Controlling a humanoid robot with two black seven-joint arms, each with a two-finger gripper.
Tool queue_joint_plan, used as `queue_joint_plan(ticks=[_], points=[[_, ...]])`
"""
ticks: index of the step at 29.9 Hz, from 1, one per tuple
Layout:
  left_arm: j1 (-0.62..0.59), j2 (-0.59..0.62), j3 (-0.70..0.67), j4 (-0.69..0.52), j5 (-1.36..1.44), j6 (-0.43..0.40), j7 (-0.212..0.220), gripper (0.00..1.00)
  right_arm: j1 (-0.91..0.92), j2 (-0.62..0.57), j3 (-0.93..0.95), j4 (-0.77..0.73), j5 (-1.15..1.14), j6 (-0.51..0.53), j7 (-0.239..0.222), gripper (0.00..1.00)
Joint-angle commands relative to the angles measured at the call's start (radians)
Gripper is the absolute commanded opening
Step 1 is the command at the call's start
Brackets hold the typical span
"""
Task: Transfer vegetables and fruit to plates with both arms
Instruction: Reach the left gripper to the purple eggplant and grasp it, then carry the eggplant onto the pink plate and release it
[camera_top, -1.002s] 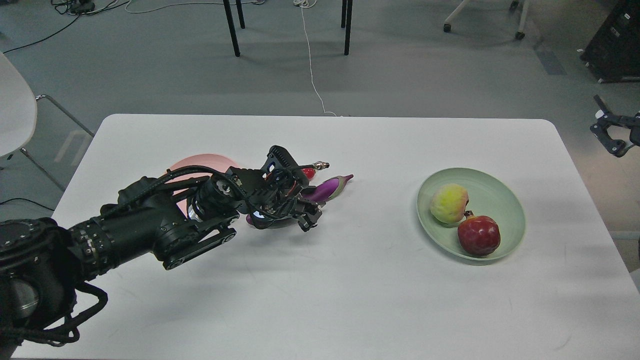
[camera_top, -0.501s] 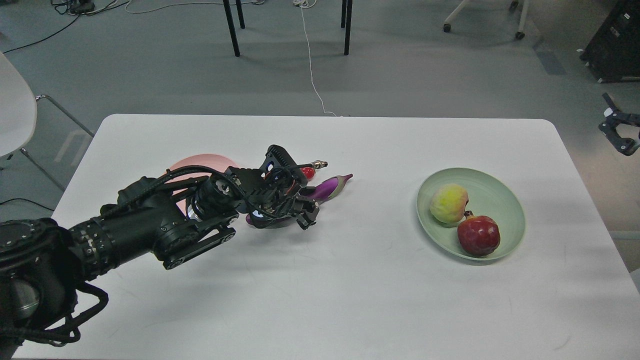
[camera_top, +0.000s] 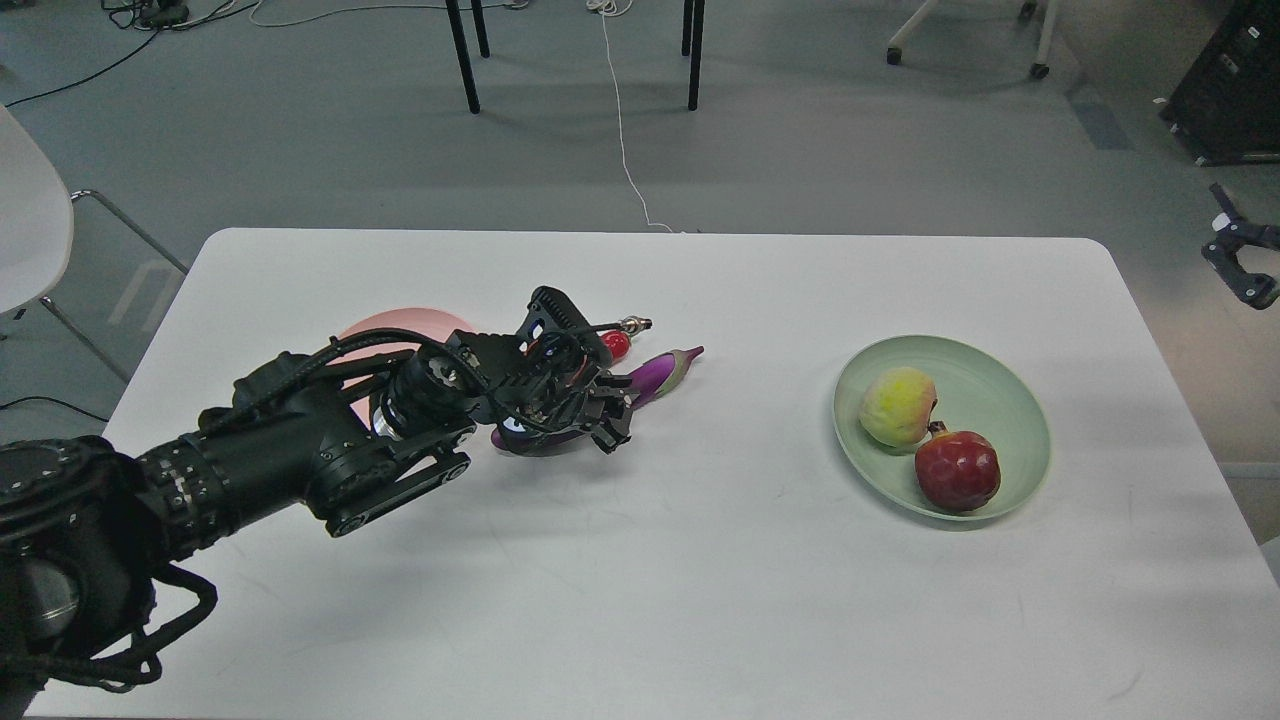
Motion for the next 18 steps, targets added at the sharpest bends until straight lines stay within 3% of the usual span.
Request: queue_joint_plan(ticks=[1,4,10,18], points=[[-0.001,-0.004,-0.003,-0.002,-0.083,0.001,0.079,0.08,-0.002,0.000,0.030,-0.006,0.000,0.000,0.000,0.99],[-0.008,-0.001,-0.002,-0.012,-0.153,0.001,0.119,0.07,-0.002,0.000,0.050,-0.010,0.000,0.000,0.000,0.99],[-0.060,0.038,-0.025,-0.149,-0.164,-0.008,0.112,0.06,0.000,-0.002,0.061,-0.010,-0.001,0.000,0.000,0.99],[-0.118,0.323,-0.077,-0.418,-0.311,-0.039,0.118,0.07,0.000,-0.017,0.063,-0.012,-0.001,0.000,0.000,0.99]])
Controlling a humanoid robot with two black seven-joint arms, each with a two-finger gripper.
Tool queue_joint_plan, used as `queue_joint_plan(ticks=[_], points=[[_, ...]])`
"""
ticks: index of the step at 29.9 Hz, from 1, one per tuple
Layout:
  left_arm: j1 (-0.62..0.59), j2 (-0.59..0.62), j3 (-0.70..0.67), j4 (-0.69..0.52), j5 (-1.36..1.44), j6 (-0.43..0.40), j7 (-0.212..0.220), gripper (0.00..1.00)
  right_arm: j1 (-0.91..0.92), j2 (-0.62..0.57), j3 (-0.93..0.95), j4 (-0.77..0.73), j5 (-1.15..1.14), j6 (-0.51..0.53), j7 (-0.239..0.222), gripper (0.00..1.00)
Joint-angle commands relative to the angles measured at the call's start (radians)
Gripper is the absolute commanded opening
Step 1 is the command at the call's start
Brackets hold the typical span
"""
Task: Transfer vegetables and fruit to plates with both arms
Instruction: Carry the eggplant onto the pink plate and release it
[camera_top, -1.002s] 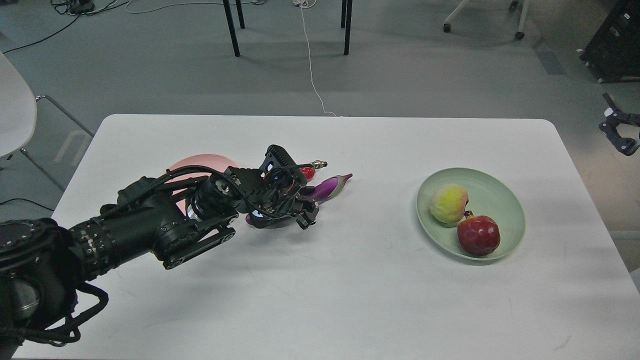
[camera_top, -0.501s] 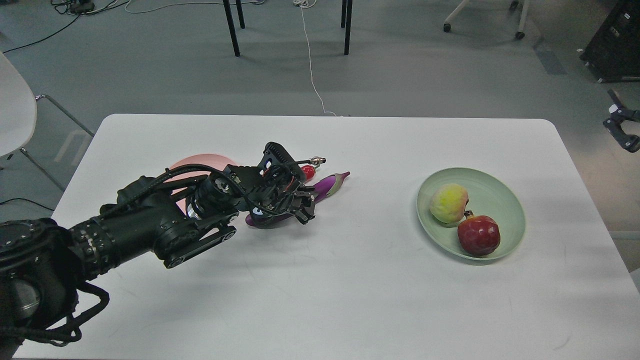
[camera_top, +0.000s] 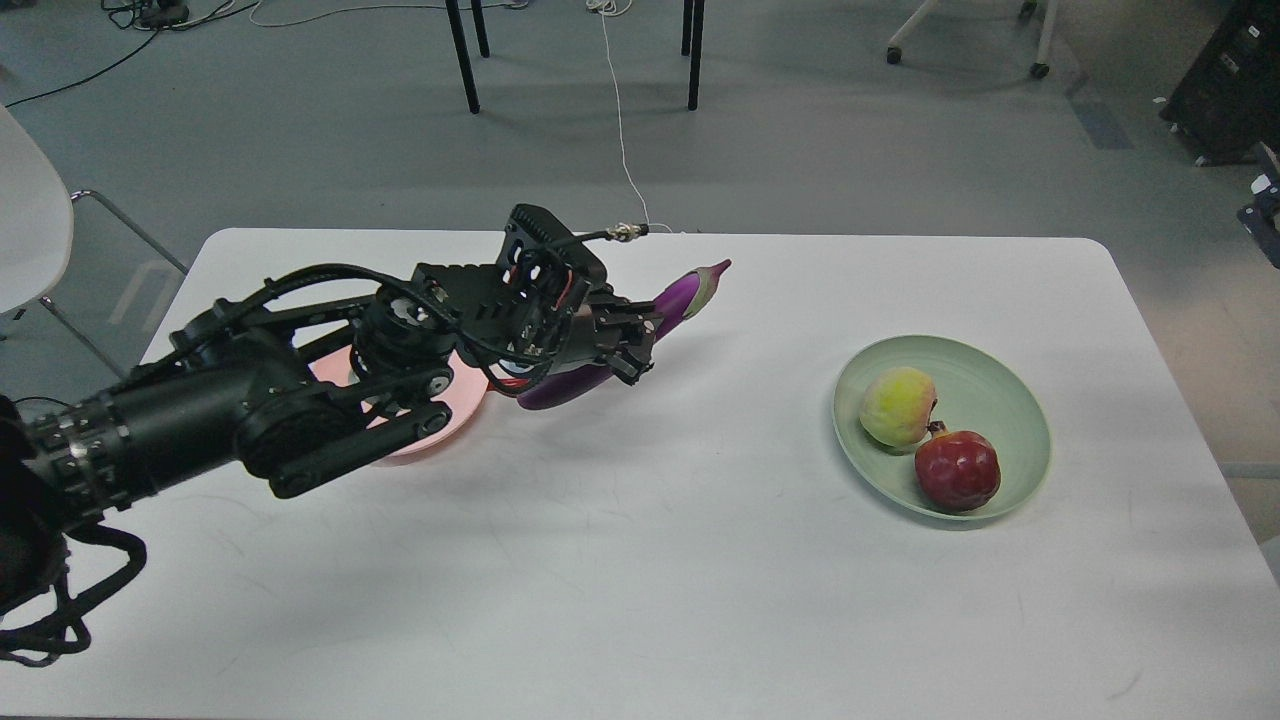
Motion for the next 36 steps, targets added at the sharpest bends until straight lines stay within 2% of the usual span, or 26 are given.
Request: queue_joint_plan(ticks=[1,3,7,11,19,21,23,24,27,29,30,32,36], points=[[-0.026,0.147,-0.007,-0.083,-0.106,-0.016,-0.005,0.07,0.000,-0.008,0.000,-0.001,0.000,0.000,0.000,0.99],[-0.026,0.216,-0.004,-0.088,-0.138,-0.019,-0.014,0.07,0.000,-0.008,-0.002,0.001,0.000,0.000,0.000,0.99],[-0.002,0.313,0.018,-0.065,-0.134,-0.016,-0.068,0.08,-0.002,-0.008,-0.002,0.001,0.000,0.000,0.000,0.99],[0.075,0.332,0.056,-0.029,-0.126,-0.006,-0.068,0.09,0.000,-0.008,0.000,0.004,0.000,0.000,0.000,0.99],[0.110,0.297,0.059,0.092,-0.109,0.009,-0.068,0.14,0.000,-0.011,0.000,0.002,0.000,0.000,0.000,0.99],[0.110,0.287,0.061,0.100,-0.109,0.009,-0.067,0.25,0.000,-0.015,0.000,0.002,0.000,0.000,0.000,0.99],[0.112,0.286,0.061,0.103,-0.109,0.009,-0.065,0.45,-0.002,-0.020,-0.002,0.002,0.000,0.000,0.000,0.99],[0.112,0.286,0.061,0.101,-0.110,0.009,-0.065,0.50,-0.002,-0.020,-0.002,0.002,0.000,0.000,0.000,0.99],[0.112,0.286,0.059,0.103,-0.114,0.011,-0.065,0.52,-0.002,-0.020,-0.003,0.002,0.000,0.000,0.000,0.99],[0.112,0.286,0.058,0.103,-0.120,0.014,-0.064,0.59,-0.002,-0.020,-0.003,0.002,0.000,0.000,0.000,0.99],[0.112,0.286,0.055,0.103,-0.126,0.018,-0.062,0.68,-0.002,-0.020,-0.003,0.004,-0.001,0.000,0.000,0.99],[0.113,0.286,0.044,0.103,-0.133,0.046,-0.064,0.93,-0.002,-0.020,-0.005,0.004,0.000,0.000,0.000,0.99],[0.106,0.290,0.041,0.103,-0.222,0.076,-0.065,0.96,-0.005,-0.021,-0.005,0.001,-0.001,0.000,0.000,0.99]])
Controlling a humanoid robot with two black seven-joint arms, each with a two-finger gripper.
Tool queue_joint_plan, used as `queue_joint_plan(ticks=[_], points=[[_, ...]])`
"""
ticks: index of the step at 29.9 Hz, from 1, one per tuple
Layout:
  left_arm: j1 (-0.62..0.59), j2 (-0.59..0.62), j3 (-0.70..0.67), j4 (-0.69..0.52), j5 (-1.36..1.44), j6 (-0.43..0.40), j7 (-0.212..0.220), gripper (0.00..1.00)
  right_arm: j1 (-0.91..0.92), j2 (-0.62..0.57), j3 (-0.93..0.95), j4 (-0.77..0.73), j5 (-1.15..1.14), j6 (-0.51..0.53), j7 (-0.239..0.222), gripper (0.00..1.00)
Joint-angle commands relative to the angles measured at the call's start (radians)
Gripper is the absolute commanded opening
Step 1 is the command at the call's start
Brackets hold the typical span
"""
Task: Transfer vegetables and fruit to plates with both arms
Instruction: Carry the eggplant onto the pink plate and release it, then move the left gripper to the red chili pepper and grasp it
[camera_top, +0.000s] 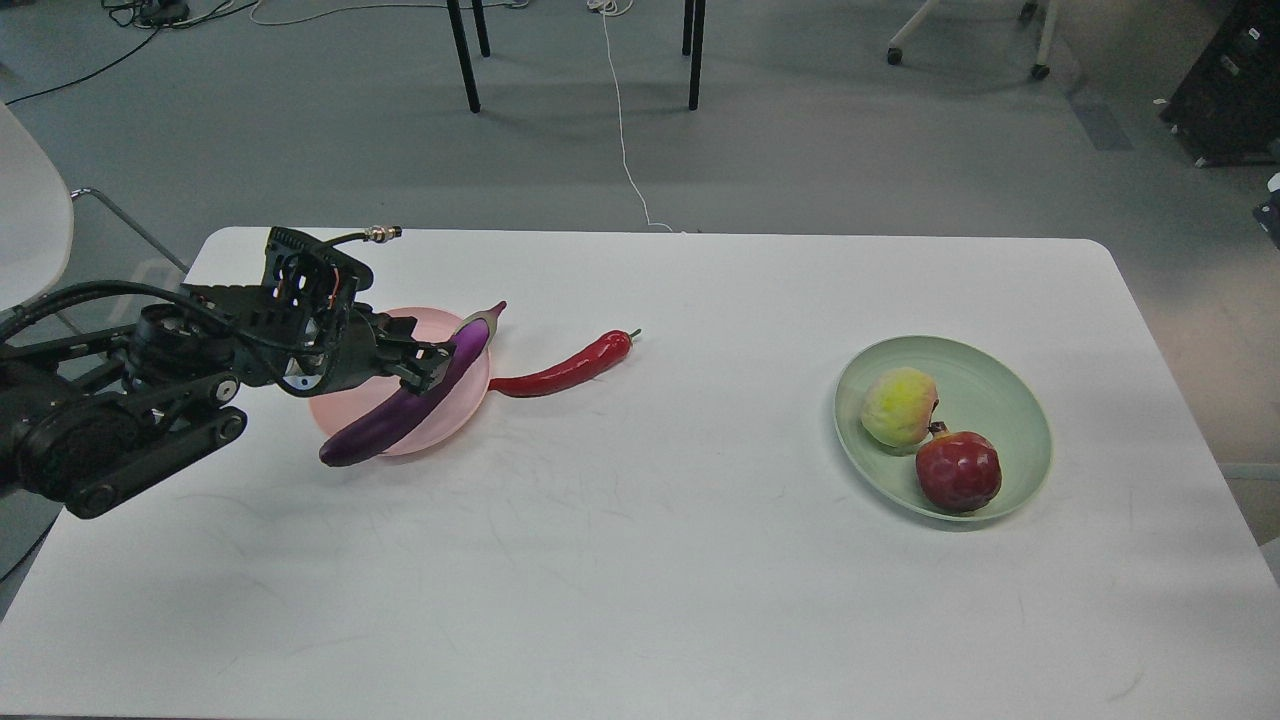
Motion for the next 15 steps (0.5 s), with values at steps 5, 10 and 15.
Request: queue_joint_plan(ticks=[5,10,15], points=[[-0.075,-0.003,-0.004,-0.008,-0.115,0.016,-0.003,0.97,-0.015,-0.007,0.001,-0.011,0.000,0.000,0.000,0.99],[-0.129,-0.101,0.002,-0.008,-0.106,0.018,-0.001,0.97,-0.059,-0.008,0.001,-0.048,0.002,0.000,0.000,0.99],[-0.137,-0.227,0.012,0.020,-0.071,0.022,0.000,0.94,-0.111,-0.005,0.000,-0.122,0.002,0.000,0.000,0.99]])
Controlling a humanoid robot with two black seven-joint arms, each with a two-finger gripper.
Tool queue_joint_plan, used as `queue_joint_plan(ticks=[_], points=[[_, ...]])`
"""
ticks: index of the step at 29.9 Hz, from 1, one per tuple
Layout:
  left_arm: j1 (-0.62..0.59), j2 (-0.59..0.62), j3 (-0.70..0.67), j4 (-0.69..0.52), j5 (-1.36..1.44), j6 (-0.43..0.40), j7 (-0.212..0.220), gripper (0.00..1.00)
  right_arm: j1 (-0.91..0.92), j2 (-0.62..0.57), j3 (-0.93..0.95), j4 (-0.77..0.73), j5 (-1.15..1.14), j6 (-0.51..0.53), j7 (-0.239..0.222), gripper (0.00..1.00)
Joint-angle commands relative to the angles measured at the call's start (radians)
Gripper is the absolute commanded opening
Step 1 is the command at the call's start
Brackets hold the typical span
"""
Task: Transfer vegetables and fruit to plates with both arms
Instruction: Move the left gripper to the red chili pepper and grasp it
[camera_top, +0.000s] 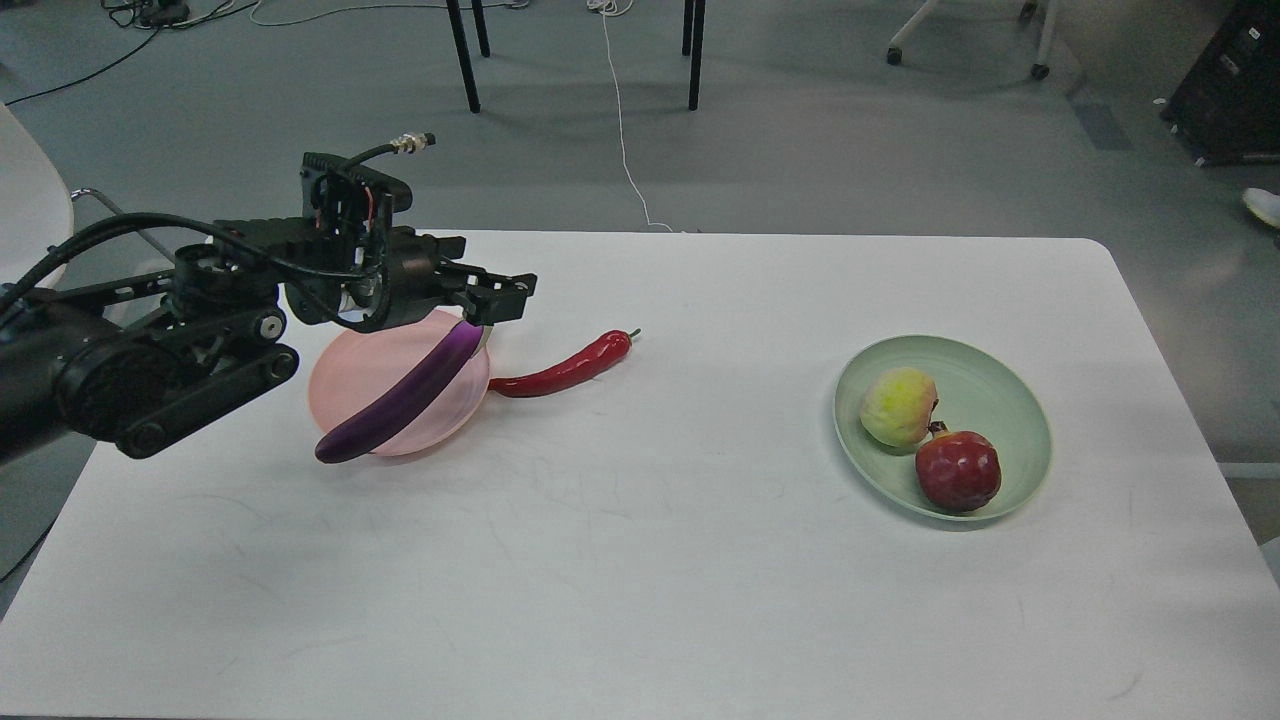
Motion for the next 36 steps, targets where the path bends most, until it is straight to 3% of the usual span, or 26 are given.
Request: queue_joint_plan(ticks=[1,6,13,17,19,22,24,36], points=[[-0.002,-0.108,0.007,0.038,0.049,0.004,0.001,0.94,-0.035,0.004,-0.002,-0.055,-0.001,0.000,0.000,0.99],[0.015,-0.250,0.021,0.179,0.215,0.041,-0.005,0.93,-0.076,0.007,-0.003,-0.064,-0.001,0.000,0.000,0.99],[0.028,-0.303,0.192,0.287,0.240,0.134,-0.011,0.86,-0.081,0.015,-0.002,-0.044,-0.001,0.000,0.000,0.99],[0.029,-0.334,0.217,0.360,0.229,0.141,-0.011,0.83,-0.081,0.016,0.003,-0.023,-0.001,0.000,0.000,0.99],[0.031,-0.337,0.215,0.373,0.228,0.139,-0.026,0.79,-0.081,0.016,0.012,-0.023,-0.001,0.000,0.000,0.99],[0.043,-0.337,0.217,0.373,0.228,0.136,-0.060,0.62,-0.079,0.023,0.015,-0.023,-0.001,0.000,0.000,0.99],[0.048,-0.337,0.217,0.374,0.228,0.136,-0.072,0.57,-0.079,0.029,0.015,-0.023,-0.001,0.000,0.000,0.99],[0.071,-0.365,0.215,0.425,0.225,0.136,-0.072,0.56,-0.076,0.032,0.017,-0.023,-0.001,0.000,0.000,0.99]])
